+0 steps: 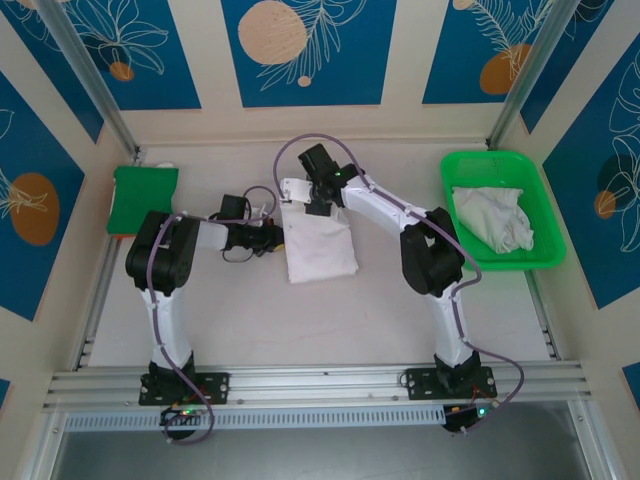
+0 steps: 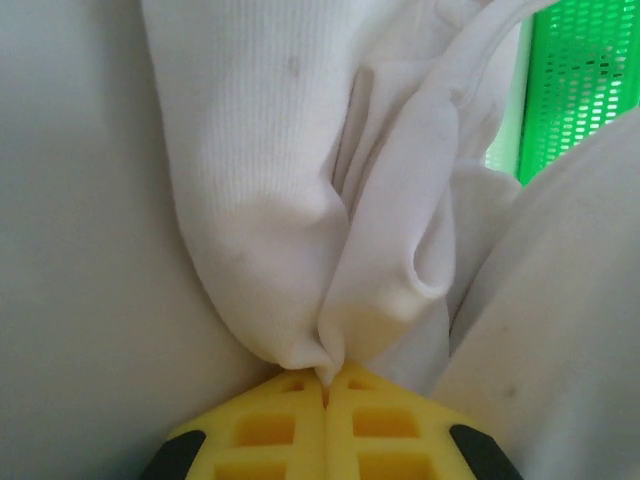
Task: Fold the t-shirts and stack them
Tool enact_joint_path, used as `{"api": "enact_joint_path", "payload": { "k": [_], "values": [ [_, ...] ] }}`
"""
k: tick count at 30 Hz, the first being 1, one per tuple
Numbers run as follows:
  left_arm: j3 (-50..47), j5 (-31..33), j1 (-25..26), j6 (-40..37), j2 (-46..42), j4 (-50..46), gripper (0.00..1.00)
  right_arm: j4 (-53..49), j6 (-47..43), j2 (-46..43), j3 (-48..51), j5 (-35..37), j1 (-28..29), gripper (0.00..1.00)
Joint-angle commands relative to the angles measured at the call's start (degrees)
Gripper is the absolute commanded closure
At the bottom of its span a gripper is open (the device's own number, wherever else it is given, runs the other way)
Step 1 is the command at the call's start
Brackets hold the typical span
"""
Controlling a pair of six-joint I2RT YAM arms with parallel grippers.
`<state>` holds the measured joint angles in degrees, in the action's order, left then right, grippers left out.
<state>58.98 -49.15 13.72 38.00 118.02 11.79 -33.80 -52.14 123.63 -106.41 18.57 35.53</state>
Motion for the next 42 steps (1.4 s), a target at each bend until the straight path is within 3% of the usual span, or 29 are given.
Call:
{"api": "enact_joint_path", "payload": {
  "k": [1,14,18,23,26,27,29,33,37,42],
  "values": [
    [-2.12,11.33,-0.42,-2.78,6.26,-2.47,1.00,3.16,-0.67,2.31,-2.47,-0.18,-0.53,1.00],
    [-2.38,11.48,-0.60,-2.77,6.01,-2.52,1.00,7.56,0.17,7.64,-2.93,-2.12,-1.25,1.00],
    [-2.77,11.99,-0.58,-2.79,5.49,-2.41,1.00,8.05,0.59,9.46,-3.19,-2.26,-1.51,0.96],
    [-3.51,12.12,-0.70,-2.15,4.56,-1.59,1.00,10.37,1.64,9.26,-2.38,-1.70,-1.60,0.83],
    [-4.21,12.29,-0.70,-1.72,3.60,-1.23,1.00,14.65,2.98,6.36,0.25,-1.48,-1.51,0.63],
    [-4.67,12.46,-0.76,-1.44,3.09,-1.01,0.98,16.57,3.58,4.89,1.58,-1.57,-1.51,0.51],
    [-5.63,12.54,-0.92,-0.80,2.04,-0.12,0.93,20.17,5.44,1.74,4.54,-1.84,-1.65,0.35],
    [-8.13,13.16,-1.17,0.61,-1.00,1.59,0.81,26.09,8.70,-3.87,10.48,-0.53,-1.78,0.16],
    [-11.03,13.67,-1.41,1.80,-4.41,3.00,0.72,32.57,13.92,-9.33,17.84,1.56,-2.17,0.10],
    [-15.30,15.02,-2.23,2.97,-10.15,3.80,0.69,35.40,28.64,-15.90,26.00,-1.56,-4.60,0.09]
  ]
}}
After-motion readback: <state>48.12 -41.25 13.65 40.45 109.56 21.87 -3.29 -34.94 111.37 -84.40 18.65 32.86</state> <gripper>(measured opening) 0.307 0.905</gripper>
